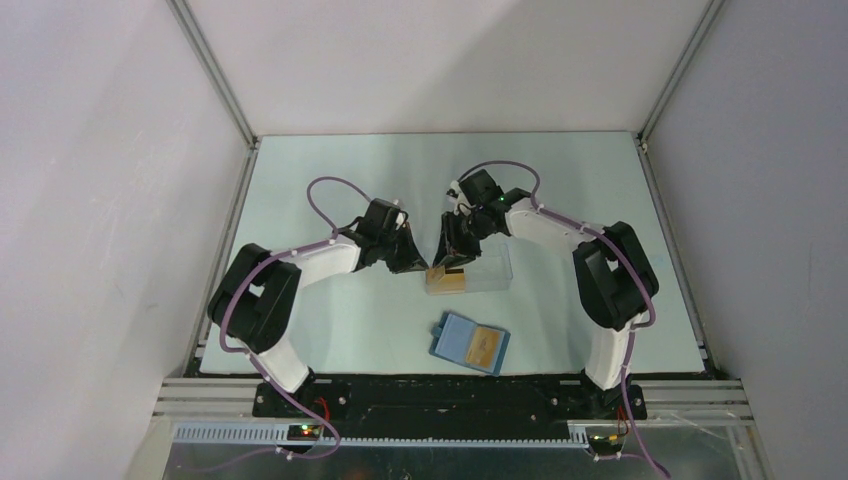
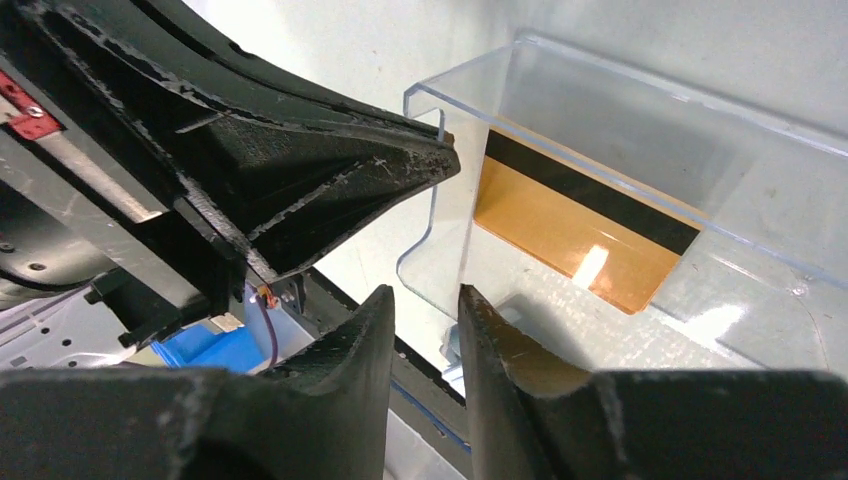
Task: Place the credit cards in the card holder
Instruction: Pick up the credit card from the storage box.
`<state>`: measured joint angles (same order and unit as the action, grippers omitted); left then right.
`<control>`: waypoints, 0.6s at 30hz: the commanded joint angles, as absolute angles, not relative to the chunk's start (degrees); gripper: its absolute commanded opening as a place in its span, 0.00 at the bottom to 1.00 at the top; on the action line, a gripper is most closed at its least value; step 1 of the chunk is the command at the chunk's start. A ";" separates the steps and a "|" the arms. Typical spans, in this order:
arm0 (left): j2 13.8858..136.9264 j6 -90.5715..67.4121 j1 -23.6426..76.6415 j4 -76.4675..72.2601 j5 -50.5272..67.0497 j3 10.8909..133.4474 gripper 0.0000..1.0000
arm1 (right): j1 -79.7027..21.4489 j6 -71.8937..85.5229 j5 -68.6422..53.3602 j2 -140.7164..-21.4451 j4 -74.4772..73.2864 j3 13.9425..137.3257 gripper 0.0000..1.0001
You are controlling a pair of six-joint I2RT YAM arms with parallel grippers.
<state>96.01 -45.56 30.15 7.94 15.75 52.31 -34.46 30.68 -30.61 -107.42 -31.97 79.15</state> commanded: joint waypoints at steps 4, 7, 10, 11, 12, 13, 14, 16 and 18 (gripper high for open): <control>97.69 -44.93 31.27 10.79 16.08 52.25 0.00 | -34.92 29.65 -30.16 -108.16 -31.90 78.93 0.36; 97.67 -44.91 31.20 10.75 16.13 52.15 0.00 | -34.99 29.78 -30.31 -109.10 -31.63 78.93 0.31; 97.46 -44.85 31.21 10.73 16.04 52.11 0.00 | -35.29 29.55 -29.90 -109.95 -31.81 78.99 0.17; 97.42 -44.79 31.25 10.73 16.01 52.12 0.00 | -35.27 29.37 -29.40 -110.04 -31.99 78.94 0.07; 97.24 -44.77 31.26 10.72 16.00 52.12 0.00 | -35.25 29.03 -29.29 -110.00 -32.08 78.98 0.03; 96.96 -44.75 31.23 10.72 15.95 52.07 0.01 | -35.29 28.80 -29.10 -109.61 -32.32 78.94 0.00; 96.22 -44.63 31.27 10.77 15.80 51.98 0.05 | -35.28 28.34 -28.68 -109.30 -32.46 78.98 0.00; 94.13 -44.46 31.29 10.73 14.48 51.65 0.20 | -35.14 27.38 -27.59 -107.83 -33.73 79.21 0.00; 90.89 -44.11 31.23 10.91 12.32 51.23 0.37 | -34.77 26.23 -26.36 -106.11 -35.79 80.11 0.00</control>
<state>95.85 -45.23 30.33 8.40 15.16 52.18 -34.81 29.10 -28.64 -109.73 -33.12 78.74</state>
